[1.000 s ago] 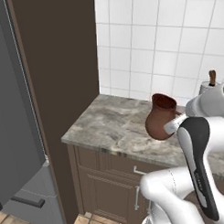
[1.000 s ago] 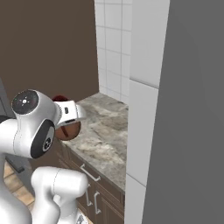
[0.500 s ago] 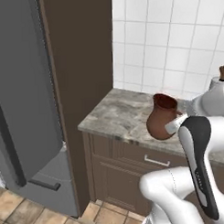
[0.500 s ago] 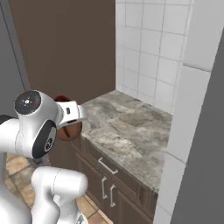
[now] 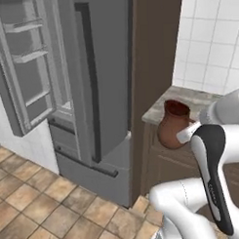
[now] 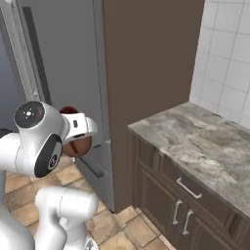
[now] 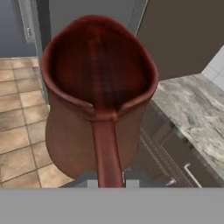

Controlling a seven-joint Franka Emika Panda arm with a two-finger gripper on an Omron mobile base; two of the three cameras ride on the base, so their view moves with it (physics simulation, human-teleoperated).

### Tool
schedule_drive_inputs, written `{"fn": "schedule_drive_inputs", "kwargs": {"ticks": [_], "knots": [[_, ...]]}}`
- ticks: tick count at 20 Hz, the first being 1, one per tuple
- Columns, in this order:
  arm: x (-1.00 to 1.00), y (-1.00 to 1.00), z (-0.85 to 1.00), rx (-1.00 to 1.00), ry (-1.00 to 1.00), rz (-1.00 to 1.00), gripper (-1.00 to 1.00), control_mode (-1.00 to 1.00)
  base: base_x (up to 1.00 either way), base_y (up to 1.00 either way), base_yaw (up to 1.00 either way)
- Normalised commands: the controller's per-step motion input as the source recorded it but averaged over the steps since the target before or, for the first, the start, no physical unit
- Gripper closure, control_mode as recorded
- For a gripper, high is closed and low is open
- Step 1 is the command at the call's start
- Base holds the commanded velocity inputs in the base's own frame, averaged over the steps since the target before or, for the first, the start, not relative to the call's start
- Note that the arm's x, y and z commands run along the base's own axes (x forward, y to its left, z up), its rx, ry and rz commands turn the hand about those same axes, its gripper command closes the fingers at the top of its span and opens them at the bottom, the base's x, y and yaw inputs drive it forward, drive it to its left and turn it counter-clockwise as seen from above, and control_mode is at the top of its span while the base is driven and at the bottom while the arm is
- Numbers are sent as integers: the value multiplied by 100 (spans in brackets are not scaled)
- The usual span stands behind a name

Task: Move the dumpling and tangerine from the second highest shelf to the top shelf to make space. Then, place the pitcher from the counter on the cleared second highest shelf.

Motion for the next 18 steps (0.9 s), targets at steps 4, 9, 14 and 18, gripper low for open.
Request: {"fn": "schedule_drive_inputs", "kwargs": {"ticks": [4,9,14,18], "knots": [[0,0,0,0,0,0,100,100,12,100,26],[0,0,0,0,0,0,100,100,26,100,25],[0,0,0,0,0,0,100,100,35,100,22],[0,0,0,0,0,0,100,100,57,100,10]]}}
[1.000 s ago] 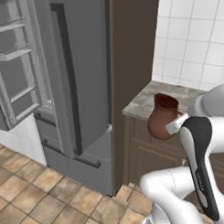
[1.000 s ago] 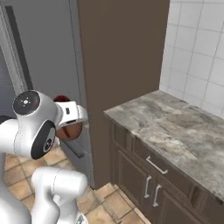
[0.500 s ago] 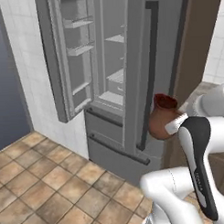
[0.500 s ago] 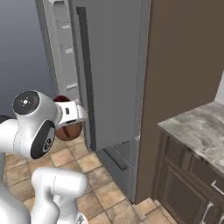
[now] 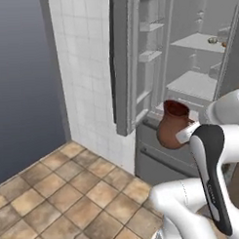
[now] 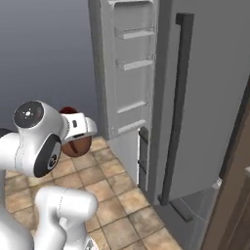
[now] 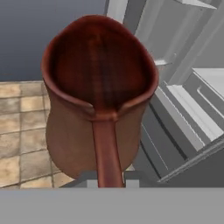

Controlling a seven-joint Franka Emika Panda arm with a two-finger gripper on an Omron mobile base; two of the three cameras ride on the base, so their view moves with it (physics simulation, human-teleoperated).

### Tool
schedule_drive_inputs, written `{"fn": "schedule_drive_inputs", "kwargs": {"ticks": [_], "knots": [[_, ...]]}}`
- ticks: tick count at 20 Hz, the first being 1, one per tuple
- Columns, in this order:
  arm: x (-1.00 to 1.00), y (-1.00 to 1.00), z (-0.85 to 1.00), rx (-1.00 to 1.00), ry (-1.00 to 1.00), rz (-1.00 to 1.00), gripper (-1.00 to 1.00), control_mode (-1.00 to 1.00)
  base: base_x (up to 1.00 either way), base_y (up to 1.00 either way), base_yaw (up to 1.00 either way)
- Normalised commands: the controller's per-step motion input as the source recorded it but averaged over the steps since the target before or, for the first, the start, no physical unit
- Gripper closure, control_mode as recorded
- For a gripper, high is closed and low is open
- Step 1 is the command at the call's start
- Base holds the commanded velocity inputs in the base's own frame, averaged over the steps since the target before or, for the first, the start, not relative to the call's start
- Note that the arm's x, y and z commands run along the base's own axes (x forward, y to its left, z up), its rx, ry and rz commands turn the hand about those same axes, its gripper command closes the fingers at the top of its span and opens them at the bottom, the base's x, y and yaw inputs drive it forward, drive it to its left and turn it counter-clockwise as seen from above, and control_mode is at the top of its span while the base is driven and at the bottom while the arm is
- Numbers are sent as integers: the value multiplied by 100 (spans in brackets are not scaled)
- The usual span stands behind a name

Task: Move the dumpling and tangerine from the second highest shelf to the top shelf to make space. Then, place the pitcher from the counter on the cleared second highest shelf.

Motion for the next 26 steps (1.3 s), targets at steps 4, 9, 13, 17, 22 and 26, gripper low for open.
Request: {"fn": "schedule_drive_inputs", "kwargs": {"ticks": [4,9,13,17,22,26], "knots": [[0,0,0,0,0,0,100,100,62,64,-17],[0,0,0,0,0,0,100,100,36,26,-53],[0,0,0,0,0,0,100,100,26,23,-64],[0,0,0,0,0,0,100,100,40,43,-65],[0,0,0,0,0,0,100,100,50,57,-62],[0,0,0,0,0,0,100,100,54,66,-56]]}}
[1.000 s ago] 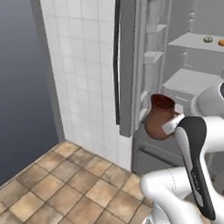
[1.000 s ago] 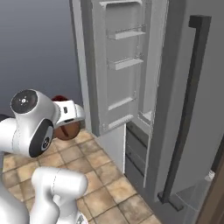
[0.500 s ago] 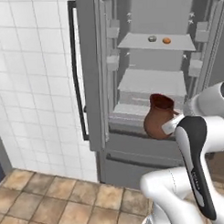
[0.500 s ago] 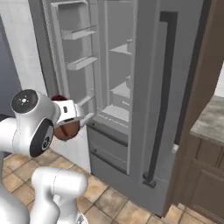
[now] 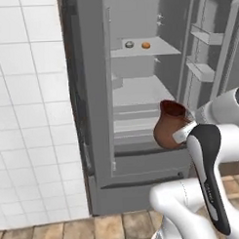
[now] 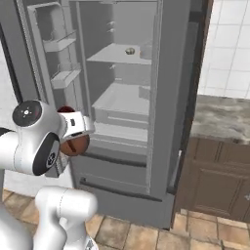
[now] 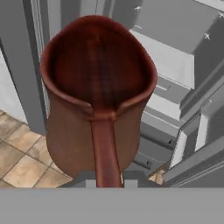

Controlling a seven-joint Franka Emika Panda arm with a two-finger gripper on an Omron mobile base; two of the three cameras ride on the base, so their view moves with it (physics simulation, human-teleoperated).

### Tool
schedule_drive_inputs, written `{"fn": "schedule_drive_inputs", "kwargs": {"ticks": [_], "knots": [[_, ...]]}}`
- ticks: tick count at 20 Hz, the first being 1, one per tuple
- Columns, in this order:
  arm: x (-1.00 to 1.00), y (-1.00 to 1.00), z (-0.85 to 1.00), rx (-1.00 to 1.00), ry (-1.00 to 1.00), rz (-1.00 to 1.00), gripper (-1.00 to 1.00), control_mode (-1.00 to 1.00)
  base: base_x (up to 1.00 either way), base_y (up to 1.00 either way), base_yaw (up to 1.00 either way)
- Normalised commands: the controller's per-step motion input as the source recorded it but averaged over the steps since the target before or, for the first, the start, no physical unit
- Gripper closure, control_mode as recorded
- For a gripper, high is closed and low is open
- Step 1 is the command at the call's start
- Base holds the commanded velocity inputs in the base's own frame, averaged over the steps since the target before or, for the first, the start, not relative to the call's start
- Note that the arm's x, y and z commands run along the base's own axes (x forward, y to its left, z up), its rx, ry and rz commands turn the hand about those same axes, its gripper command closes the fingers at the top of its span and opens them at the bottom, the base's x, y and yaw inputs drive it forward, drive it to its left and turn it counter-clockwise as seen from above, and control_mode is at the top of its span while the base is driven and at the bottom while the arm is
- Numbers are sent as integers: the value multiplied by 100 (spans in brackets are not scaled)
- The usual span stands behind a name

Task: Move the dumpling and tangerine from the second highest shelf to the top shelf to make space. Then, place the pitcher from the counter on the cleared second highest shelf.

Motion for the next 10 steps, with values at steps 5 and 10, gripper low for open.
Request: {"fn": "schedule_drive_inputs", "kwargs": {"ticks": [5,10], "knots": [[0,0,0,0,0,0,100,100,54,53,-43],[0,0,0,0,0,0,100,100,54,9,-19]]}}
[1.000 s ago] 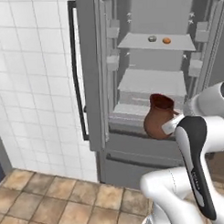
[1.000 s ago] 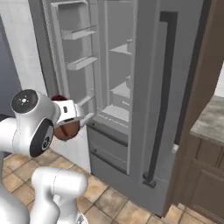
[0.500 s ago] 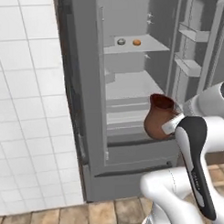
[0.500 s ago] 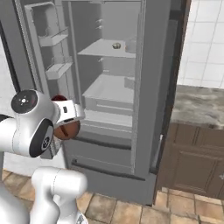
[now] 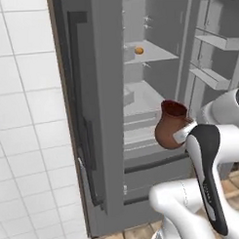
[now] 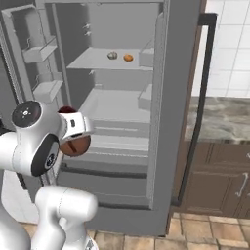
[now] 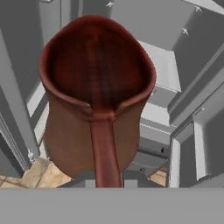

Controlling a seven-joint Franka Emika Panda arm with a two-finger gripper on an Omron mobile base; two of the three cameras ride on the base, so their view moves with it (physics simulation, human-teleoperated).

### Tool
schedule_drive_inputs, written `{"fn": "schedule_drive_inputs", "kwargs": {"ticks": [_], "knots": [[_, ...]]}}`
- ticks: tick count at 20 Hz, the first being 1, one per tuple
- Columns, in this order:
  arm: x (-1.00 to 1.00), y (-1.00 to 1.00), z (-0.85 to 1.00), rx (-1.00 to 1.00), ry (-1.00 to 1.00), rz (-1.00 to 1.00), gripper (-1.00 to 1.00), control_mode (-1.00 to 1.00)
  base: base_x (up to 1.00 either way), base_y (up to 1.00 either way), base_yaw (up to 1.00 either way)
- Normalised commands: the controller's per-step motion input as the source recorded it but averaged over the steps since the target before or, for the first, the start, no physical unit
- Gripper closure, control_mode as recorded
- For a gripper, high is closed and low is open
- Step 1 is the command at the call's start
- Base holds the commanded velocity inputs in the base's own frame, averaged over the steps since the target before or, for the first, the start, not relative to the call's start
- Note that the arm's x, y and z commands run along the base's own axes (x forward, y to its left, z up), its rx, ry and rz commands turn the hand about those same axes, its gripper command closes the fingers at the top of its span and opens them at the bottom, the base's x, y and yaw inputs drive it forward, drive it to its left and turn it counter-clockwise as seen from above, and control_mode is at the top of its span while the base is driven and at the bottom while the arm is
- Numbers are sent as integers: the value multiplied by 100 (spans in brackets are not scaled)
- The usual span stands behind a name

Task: Move the dumpling and tangerine from the second highest shelf to the top shelf to make space. Then, place the pitcher from the counter on the cleared second highest shelf.

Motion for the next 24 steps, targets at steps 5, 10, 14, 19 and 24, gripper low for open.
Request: {"fn": "schedule_drive_inputs", "kwargs": {"ticks": [5,10,14,19,24], "knots": [[0,0,0,0,0,0,100,100,52,-14,0],[0,0,0,0,0,0,100,100,55,-13,0],[0,0,0,0,0,0,100,100,56,-12,0],[0,0,0,0,0,0,100,100,56,-9,0],[0,0,0,0,0,0,100,100,42,-7,0]]}}
